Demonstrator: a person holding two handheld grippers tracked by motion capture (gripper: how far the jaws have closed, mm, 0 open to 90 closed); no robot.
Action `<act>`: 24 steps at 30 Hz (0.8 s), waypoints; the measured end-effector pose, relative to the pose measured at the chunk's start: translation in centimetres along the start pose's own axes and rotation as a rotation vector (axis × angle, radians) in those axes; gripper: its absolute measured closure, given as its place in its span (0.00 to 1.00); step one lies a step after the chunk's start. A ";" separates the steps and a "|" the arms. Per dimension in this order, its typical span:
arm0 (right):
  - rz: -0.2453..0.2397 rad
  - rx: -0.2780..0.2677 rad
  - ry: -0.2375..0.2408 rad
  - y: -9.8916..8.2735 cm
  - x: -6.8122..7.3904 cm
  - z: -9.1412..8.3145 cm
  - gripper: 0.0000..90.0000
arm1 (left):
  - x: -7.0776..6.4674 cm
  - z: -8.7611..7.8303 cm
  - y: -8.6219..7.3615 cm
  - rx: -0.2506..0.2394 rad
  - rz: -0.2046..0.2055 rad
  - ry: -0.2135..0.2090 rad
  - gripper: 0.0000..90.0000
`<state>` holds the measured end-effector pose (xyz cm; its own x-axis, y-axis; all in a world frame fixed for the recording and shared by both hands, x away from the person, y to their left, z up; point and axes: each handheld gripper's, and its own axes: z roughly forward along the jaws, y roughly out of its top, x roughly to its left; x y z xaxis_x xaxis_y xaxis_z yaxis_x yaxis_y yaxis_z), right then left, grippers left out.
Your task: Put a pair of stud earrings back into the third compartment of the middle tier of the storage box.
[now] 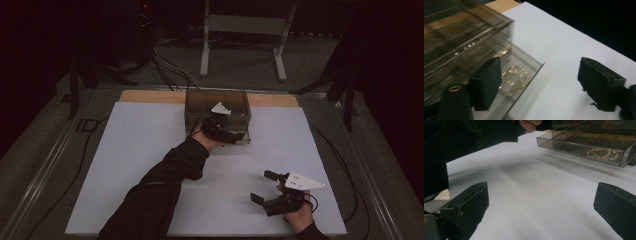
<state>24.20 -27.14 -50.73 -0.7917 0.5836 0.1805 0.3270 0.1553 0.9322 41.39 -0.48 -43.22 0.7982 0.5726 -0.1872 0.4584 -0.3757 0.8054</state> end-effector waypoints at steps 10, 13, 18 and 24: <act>-0.001 0.003 -0.004 0.0 0.0 0.0 0.00 | 1.7 -5.3 -2.1 0.003 -0.024 0.040 0.06; -0.001 0.003 -0.004 0.0 0.0 0.0 0.00 | 2.1 -7.0 -2.9 -0.018 -0.038 0.049 0.02; -0.001 0.004 -0.003 0.0 0.0 0.1 0.00 | 2.6 -9.5 -4.2 -0.032 -0.028 0.081 0.01; -0.001 0.004 -0.001 0.0 0.0 0.1 0.00 | 3.5 -12.1 -6.1 -0.048 -0.057 0.123 0.01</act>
<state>24.28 -27.05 -50.76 -0.7912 0.5847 0.1793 0.3284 0.1588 0.9311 36.61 12.64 -41.97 0.7159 0.6783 -0.1656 0.4803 -0.3062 0.8219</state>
